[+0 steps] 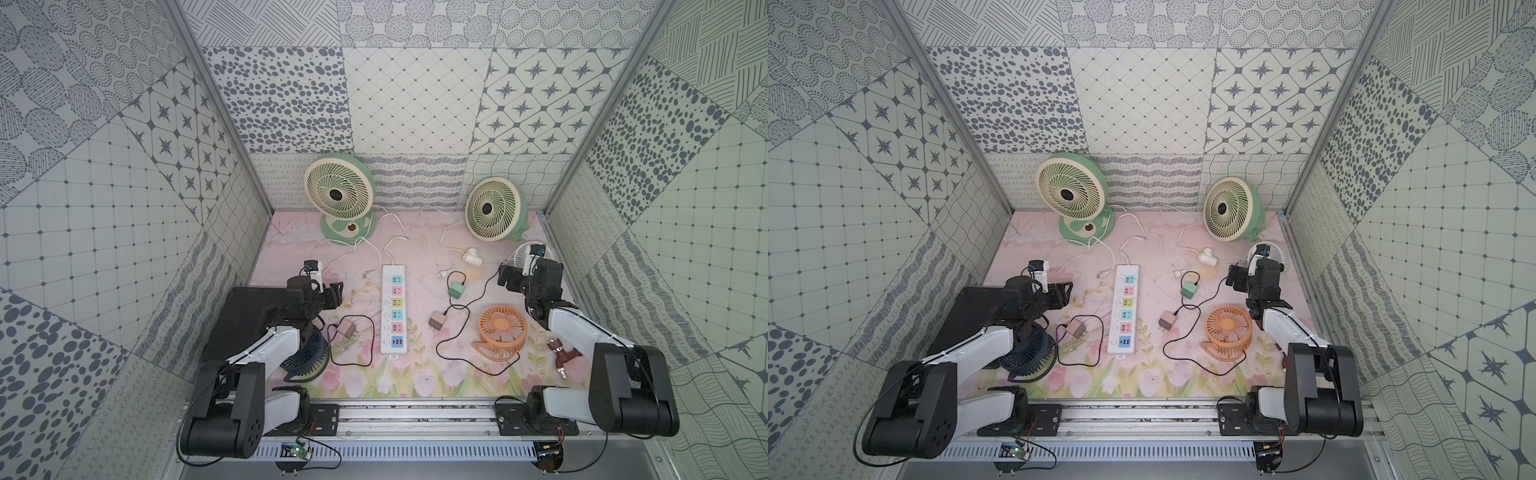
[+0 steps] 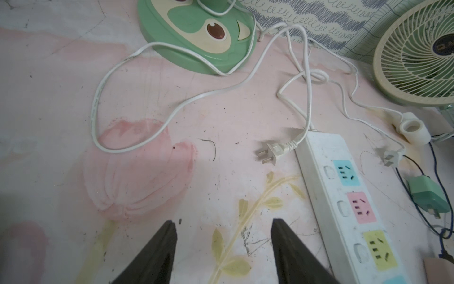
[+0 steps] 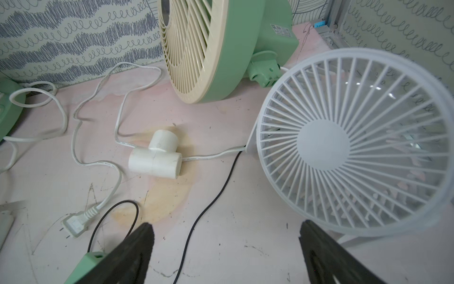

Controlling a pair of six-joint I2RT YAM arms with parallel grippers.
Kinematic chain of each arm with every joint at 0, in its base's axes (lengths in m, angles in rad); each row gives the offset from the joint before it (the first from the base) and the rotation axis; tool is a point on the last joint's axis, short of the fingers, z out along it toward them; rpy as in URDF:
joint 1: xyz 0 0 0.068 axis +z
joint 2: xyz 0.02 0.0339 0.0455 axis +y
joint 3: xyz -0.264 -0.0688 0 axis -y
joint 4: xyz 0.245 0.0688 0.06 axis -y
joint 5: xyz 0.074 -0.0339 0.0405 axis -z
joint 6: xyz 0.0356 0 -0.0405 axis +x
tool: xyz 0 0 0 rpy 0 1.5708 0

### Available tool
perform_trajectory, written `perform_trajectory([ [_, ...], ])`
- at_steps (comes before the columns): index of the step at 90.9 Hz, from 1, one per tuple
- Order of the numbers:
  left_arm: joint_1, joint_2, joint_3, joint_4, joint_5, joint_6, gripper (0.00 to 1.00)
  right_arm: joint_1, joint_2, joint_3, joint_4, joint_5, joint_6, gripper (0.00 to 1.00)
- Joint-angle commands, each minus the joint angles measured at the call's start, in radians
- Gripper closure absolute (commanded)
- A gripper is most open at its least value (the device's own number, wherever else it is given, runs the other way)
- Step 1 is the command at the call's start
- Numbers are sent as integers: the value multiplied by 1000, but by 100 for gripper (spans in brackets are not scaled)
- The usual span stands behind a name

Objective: Unplug the desk fan from the power strip
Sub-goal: Reset both arms

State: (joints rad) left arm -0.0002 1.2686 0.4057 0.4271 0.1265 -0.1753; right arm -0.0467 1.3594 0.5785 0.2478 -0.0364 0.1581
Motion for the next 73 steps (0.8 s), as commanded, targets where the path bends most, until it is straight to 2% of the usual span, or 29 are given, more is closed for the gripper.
perform_trajectory([
  [1,18,51,-60,317,10,117,23,-4,60,-23,163,10,-45,3],
  [11,17,102,-79,404,17,122,16,-4,76,-32,222,5,-58,3],
  [12,16,106,-80,412,20,123,14,-3,76,-32,224,5,-61,3],
  [14,17,118,-84,425,25,124,4,-4,72,-45,234,3,-66,3],
  [17,18,128,-88,443,36,126,1,-3,66,-64,259,3,-69,3],
  [35,17,205,-105,535,75,146,1,-2,36,-143,395,-20,-88,3],
  [52,17,294,-115,640,103,162,1,4,34,-148,401,-58,-104,3],
  [73,16,296,-72,554,75,150,1,32,28,-161,425,-65,-137,3],
])
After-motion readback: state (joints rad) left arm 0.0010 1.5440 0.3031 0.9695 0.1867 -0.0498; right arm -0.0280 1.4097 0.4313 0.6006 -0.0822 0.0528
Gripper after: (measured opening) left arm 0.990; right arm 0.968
